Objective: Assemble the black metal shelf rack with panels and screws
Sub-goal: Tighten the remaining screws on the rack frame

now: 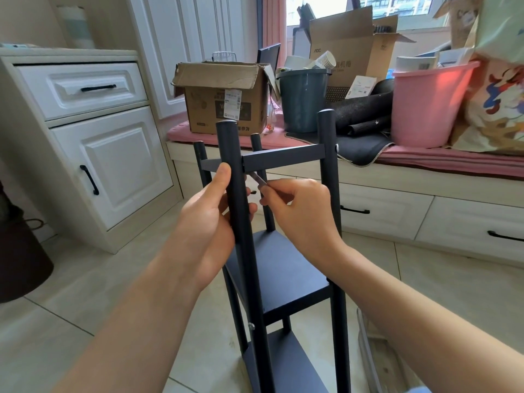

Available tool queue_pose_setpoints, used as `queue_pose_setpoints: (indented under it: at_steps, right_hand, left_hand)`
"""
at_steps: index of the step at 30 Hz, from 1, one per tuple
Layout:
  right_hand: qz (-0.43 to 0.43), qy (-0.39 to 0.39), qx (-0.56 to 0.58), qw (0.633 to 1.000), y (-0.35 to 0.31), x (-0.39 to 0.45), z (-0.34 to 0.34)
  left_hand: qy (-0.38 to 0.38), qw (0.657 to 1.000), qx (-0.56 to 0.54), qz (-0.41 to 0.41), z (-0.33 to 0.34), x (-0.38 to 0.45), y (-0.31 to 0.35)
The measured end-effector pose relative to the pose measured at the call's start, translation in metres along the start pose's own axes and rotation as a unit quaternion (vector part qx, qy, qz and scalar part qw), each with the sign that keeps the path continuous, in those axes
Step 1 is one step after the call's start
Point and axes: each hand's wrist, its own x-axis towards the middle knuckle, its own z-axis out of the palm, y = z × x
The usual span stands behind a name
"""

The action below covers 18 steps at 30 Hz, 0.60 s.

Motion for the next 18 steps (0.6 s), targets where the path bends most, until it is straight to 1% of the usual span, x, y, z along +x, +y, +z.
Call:
queue_pose_setpoints:
  at_steps: [3,8,16,18]
  right_hand:
    - [-0.01,-0.007,-0.021,1.0,0.003,0.001,-0.004]
    - [-0.023,0.015,-0.018,0.999,0.007,0.0,-0.007]
    - [-0.012,-0.041,-0.002,0.999,0.003,-0.003,0.01]
    - [-0.014,-0.037,0.005,0.999,0.003,-0.001,0.014]
  left_hand:
    - [0.004,1.0,-0.005,-0.001,0.001,0.0,0.001]
    - [0.006,1.0,-0.002,0.001,0.0,0.001,0.001]
    - [-0.017,1.0,-0.003,0.001,-0.001,0.0,0.0]
    - [-0.017,1.0,-0.003,0.003,-0.001,0.0,-0.001]
